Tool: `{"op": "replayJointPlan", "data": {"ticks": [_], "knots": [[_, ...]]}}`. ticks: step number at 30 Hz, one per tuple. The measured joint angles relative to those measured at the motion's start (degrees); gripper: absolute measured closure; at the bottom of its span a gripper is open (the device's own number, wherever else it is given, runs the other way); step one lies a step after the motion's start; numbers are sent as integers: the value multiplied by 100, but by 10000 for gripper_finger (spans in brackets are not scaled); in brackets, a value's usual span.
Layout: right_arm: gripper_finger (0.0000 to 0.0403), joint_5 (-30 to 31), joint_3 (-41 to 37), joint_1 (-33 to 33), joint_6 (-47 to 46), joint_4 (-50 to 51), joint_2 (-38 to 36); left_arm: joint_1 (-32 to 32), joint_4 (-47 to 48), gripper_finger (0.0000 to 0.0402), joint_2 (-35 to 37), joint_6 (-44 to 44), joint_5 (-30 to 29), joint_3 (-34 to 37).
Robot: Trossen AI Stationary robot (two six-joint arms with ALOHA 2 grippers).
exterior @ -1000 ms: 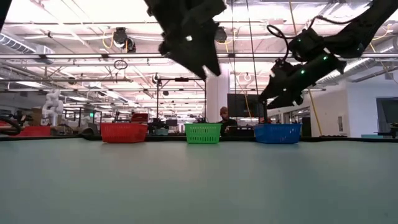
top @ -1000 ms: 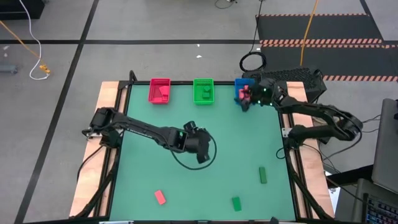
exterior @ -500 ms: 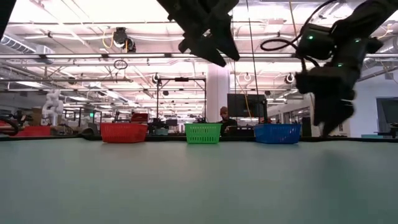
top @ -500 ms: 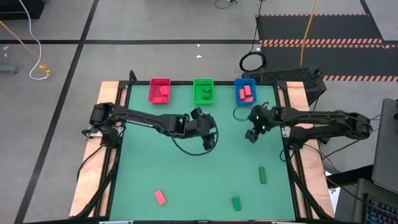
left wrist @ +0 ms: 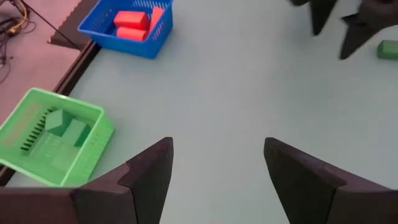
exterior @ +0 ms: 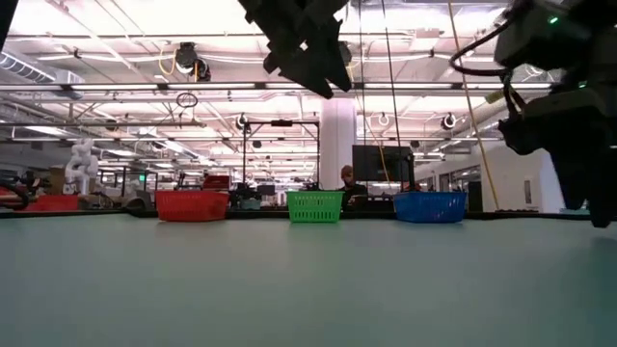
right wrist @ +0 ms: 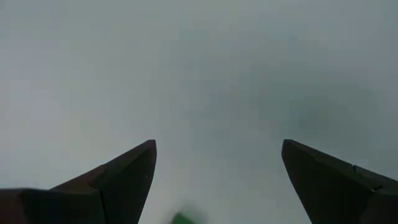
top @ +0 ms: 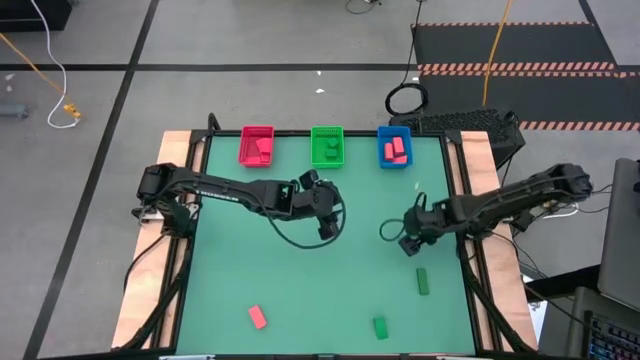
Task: Sort & place blocks by color
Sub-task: Put the green block into the green basket
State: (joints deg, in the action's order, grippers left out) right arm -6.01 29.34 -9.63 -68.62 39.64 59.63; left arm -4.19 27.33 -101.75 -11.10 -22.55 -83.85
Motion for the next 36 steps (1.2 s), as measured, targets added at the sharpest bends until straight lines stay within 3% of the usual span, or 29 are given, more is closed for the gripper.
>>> {"op": "replayJointPlan", "data": {"ticks": [10, 16, 22, 30, 36], "knots": [[65, -5, 0, -1644, -2010, -271, 97, -2, 98, 147, 0, -19, -4, 0], [65, -20, 1, -2255, -2801, -419, 138, -2, 103, 147, 0, -37, -5, 0], [64, -33, 2, -2610, -3079, -1216, 575, -2, 104, 147, 0, -45, -6, 0], [66, -240, 28, -2710, -2915, -1384, 1095, -9, 109, 147, 0, -61, -9, 0], [120, -160, 17, -2712, -2757, -1250, 997, -39, 112, 147, -2, -61, -9, 0]]}}
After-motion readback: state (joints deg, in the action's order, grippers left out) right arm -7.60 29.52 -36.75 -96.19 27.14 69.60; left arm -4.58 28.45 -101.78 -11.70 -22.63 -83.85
